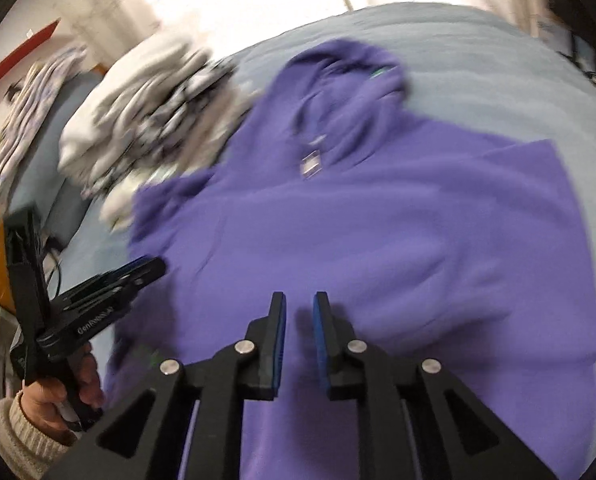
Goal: Fold large clothes
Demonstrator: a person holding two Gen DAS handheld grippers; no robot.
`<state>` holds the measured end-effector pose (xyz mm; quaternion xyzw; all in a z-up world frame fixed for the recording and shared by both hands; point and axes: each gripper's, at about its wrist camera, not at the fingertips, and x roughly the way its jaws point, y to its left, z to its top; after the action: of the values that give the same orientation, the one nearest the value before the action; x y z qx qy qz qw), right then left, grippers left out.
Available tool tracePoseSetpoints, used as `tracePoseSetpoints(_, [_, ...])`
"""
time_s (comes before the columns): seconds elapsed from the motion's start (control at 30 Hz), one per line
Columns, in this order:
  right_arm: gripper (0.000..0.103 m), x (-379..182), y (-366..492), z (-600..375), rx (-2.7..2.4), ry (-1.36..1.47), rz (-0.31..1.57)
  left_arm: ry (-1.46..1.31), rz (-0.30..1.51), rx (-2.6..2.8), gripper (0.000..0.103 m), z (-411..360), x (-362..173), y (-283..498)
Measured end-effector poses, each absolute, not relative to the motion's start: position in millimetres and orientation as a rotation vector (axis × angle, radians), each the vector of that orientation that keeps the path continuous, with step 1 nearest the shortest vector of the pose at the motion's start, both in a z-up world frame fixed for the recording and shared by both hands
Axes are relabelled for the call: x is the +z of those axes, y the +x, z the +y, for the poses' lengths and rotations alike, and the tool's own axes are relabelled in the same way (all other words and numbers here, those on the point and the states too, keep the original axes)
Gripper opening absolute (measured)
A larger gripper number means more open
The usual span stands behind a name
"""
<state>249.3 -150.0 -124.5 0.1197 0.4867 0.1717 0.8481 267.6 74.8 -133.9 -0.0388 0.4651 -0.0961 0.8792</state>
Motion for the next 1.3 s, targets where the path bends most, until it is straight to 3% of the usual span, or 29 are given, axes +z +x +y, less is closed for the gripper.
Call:
tracePoseSetpoints(0.17, [0.014, -151.3, 238.5, -125.1, 0.338, 0.155, 1.088, -0.028, 1.041, -0.137, 0.029, 77.1, -161.4, 249.4])
tracePoseSetpoints(0.4, [0.014, -161.1, 214.3, -192.7, 0.124, 0.177, 1.098, -0.073, 1.043, -0.106, 0.029, 99.4, -153.2, 233.4])
tracePoseSetpoints(0.5, [0.014, -163.7, 196.1, -226.7, 0.090, 0.261, 1.102, -0.076, 1.029, -0.113, 0.043, 101.4, -143.3, 218.2])
tracePoseSetpoints(0.57, [0.014, -158.4, 182.0, -241.3, 0.065, 0.278, 1.087, -0.072, 1.008, -0.108, 0.066, 101.7, -134.3, 204.8])
tracePoseSetpoints(0.9, [0.016, -107.9, 123.3, -242.6, 0.110, 0.281, 0.999, -0.066, 0.918, -0.136, 0.070, 108.1, -87.0, 131.9])
tracePoseSetpoints(1.0, [0.021, -92.4, 106.3, -232.3, 0.147, 0.269, 0.967, -0.088, 0.897, -0.130, 0.075, 116.2, -72.7, 108.9])
tracePoseSetpoints(1.13, [0.045, -72.9, 80.6, -220.4, 0.189, 0.251, 0.919, -0.122, 0.872, -0.132, 0.076, 132.3, -56.3, 84.4])
tracePoseSetpoints(1.3, [0.054, -55.8, 52.8, -211.3, 0.213, 0.217, 0.875, -0.139, 0.855, -0.122, 0.077, 151.2, -43.3, 56.0])
